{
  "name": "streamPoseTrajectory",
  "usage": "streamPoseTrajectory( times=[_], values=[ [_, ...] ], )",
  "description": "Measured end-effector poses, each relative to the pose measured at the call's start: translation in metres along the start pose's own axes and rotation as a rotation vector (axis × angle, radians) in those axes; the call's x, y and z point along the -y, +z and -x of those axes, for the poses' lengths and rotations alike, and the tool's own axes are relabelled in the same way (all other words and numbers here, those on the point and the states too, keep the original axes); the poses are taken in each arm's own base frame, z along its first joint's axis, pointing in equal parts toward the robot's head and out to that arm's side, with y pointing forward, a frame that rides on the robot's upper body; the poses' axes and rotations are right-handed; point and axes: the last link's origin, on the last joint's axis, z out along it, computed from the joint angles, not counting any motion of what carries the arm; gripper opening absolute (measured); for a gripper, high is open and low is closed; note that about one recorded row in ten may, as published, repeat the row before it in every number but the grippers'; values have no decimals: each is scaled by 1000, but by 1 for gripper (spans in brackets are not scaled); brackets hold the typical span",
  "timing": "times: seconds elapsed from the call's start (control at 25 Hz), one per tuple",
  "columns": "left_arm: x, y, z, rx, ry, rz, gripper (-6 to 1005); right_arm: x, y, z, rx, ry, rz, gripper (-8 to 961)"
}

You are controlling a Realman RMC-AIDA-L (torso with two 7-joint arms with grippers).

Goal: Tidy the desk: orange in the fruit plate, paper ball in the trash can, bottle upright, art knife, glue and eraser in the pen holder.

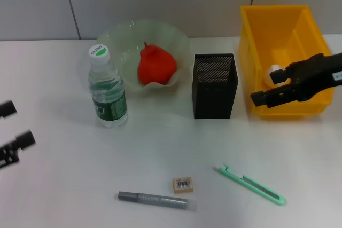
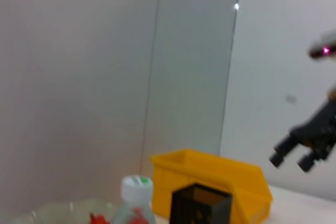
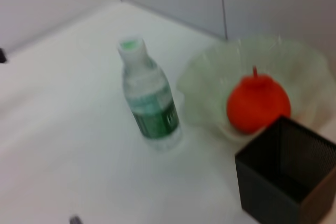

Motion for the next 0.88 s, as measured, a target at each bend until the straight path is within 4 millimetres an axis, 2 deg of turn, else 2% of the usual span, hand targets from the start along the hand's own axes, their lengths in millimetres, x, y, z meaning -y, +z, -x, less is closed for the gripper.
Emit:
streamPoseTrajectory(
  times=[0.12,0.28,0.52,0.6,0.64,0.88],
  values=[
    [-6,1,7,24,7,22,803,-4,7,14,-110,24,-21,838],
    [-13,7,15,64,20,69,803,-11,21,23,-251,75,-20,838],
    [-16,15,19,88,25,102,804,-19,50,20,-439,91,-69,838],
    [-16,15,19,89,26,103,804,-27,72,17,-500,40,-79,838],
    [-16,16,19,89,29,104,804,-27,72,17,-500,40,-79,838],
    [-17,17,20,86,42,103,803,-43,110,9,-596,-73,-97,837]
  ],
)
